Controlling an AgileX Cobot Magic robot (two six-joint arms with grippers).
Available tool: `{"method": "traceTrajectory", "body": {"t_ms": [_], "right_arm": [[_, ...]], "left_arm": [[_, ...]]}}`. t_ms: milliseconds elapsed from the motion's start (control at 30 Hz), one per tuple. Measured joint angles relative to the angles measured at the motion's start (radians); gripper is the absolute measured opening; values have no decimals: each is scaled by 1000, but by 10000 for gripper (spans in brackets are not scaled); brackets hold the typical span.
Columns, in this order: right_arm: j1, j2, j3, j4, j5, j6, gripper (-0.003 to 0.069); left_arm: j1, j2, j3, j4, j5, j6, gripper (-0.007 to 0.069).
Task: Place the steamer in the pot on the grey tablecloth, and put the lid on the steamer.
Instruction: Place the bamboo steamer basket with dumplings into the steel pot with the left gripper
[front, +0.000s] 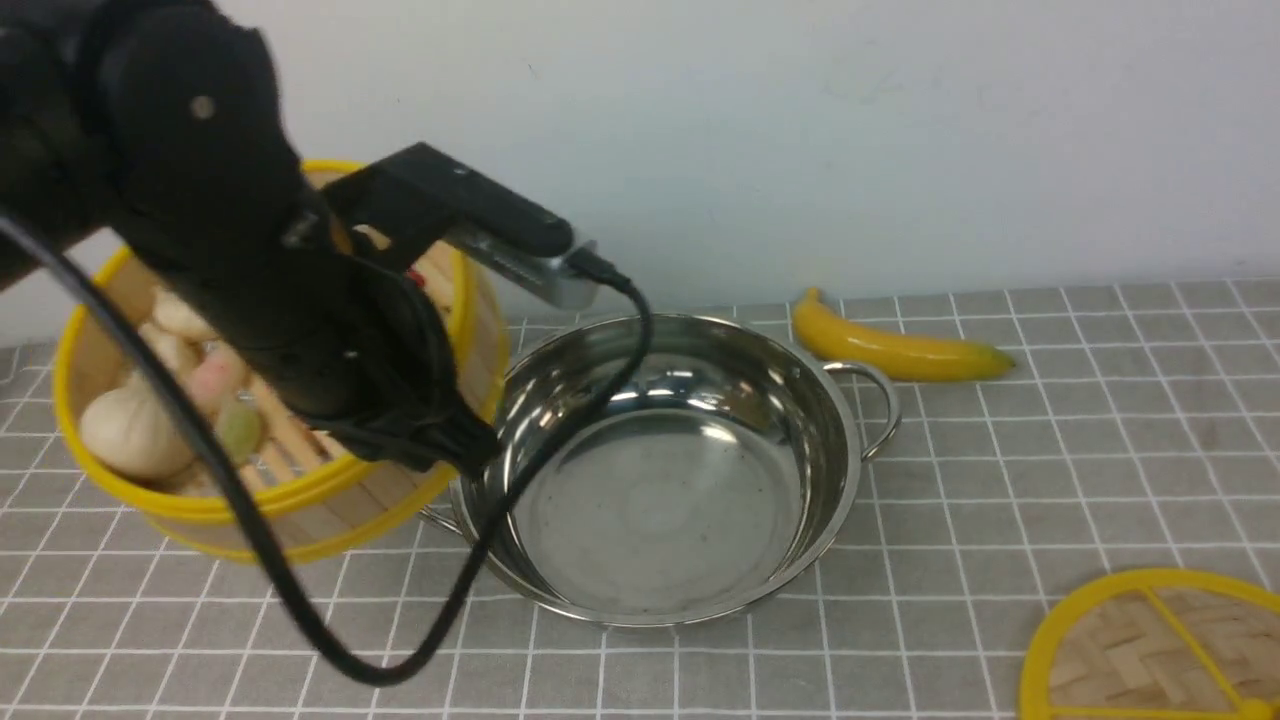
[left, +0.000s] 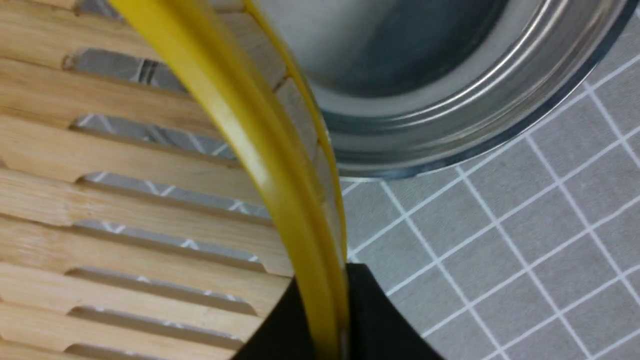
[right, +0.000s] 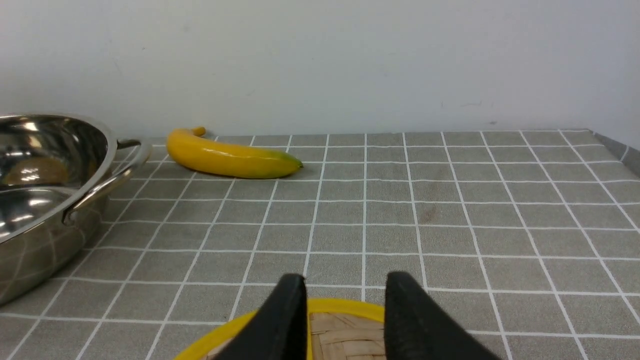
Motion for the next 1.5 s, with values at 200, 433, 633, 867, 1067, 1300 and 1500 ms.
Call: {"method": "traceTrajectory", "body": {"t_ms": [200, 433, 633, 867, 1067, 1300, 1500], "right_arm": [[0, 0, 0, 0, 0, 0, 242], [0, 0, 0, 0, -1, 0, 242], [0, 0, 0, 0, -1, 0, 242], [0, 0, 0, 0, -1, 0, 242], [0, 0, 0, 0, -1, 0, 242], [0, 0, 0, 0, -1, 0, 242], [0, 0, 0, 0, -1, 0, 242]], "left_arm": [[-92, 135, -143, -1, 1, 41, 29], [-196, 287, -277, -4, 0, 136, 29], [-230, 359, -305, -6, -1, 185, 29], [-233, 414, -306, -6, 1, 190, 29], [-234, 443, -306, -32, 1, 190, 29], [-234, 479, -306, -51, -3, 190, 29], [-234, 499, -306, -51, -28, 190, 29]]}}
